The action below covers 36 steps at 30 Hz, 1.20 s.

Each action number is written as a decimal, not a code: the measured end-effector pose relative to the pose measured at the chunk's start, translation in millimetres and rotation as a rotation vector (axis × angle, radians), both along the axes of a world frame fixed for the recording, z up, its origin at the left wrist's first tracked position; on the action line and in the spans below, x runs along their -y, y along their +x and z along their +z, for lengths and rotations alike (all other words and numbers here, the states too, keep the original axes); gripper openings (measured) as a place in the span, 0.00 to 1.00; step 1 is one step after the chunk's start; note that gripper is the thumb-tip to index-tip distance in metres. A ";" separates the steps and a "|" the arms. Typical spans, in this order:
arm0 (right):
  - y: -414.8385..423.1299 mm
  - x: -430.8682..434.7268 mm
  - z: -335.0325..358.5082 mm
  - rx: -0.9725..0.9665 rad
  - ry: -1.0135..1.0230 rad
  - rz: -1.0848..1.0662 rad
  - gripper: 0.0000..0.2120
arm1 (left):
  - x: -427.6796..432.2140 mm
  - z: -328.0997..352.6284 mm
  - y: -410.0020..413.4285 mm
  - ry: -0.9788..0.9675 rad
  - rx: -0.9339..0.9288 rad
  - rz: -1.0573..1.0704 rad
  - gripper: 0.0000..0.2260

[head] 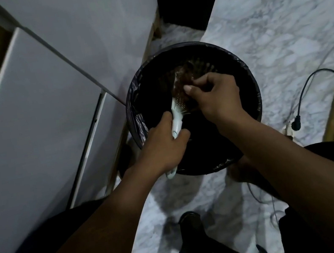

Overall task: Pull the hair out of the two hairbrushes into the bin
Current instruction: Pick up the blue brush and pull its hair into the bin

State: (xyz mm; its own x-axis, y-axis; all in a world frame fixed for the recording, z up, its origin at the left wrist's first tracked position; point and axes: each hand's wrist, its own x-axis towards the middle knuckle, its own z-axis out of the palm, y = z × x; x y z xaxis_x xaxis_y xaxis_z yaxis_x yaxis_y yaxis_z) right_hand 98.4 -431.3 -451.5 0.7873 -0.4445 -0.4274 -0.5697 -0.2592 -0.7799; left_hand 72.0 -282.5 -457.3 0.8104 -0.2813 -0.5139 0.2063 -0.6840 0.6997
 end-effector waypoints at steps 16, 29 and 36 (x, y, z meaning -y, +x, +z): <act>3.0 7.4 5.8 0.036 0.277 -0.162 0.28 | -0.4 -7.2 3.2 0.180 0.214 -0.232 0.09; 8.1 13.0 -2.4 0.052 0.373 -0.358 0.09 | 0.6 -12.2 7.5 0.069 0.116 -0.155 0.11; 5.5 8.6 4.1 0.028 0.400 -0.153 0.26 | -0.1 -12.8 7.4 0.116 0.132 -0.178 0.08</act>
State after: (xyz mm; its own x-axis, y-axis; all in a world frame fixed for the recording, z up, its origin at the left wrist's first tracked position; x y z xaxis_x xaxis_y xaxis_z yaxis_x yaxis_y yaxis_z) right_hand 103.9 -439.9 -447.4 0.7389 -0.3608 -0.5691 -0.5551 0.1530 -0.8176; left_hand 79.4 -282.4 -470.2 0.8153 -0.3709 -0.4446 -0.0125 -0.7790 0.6269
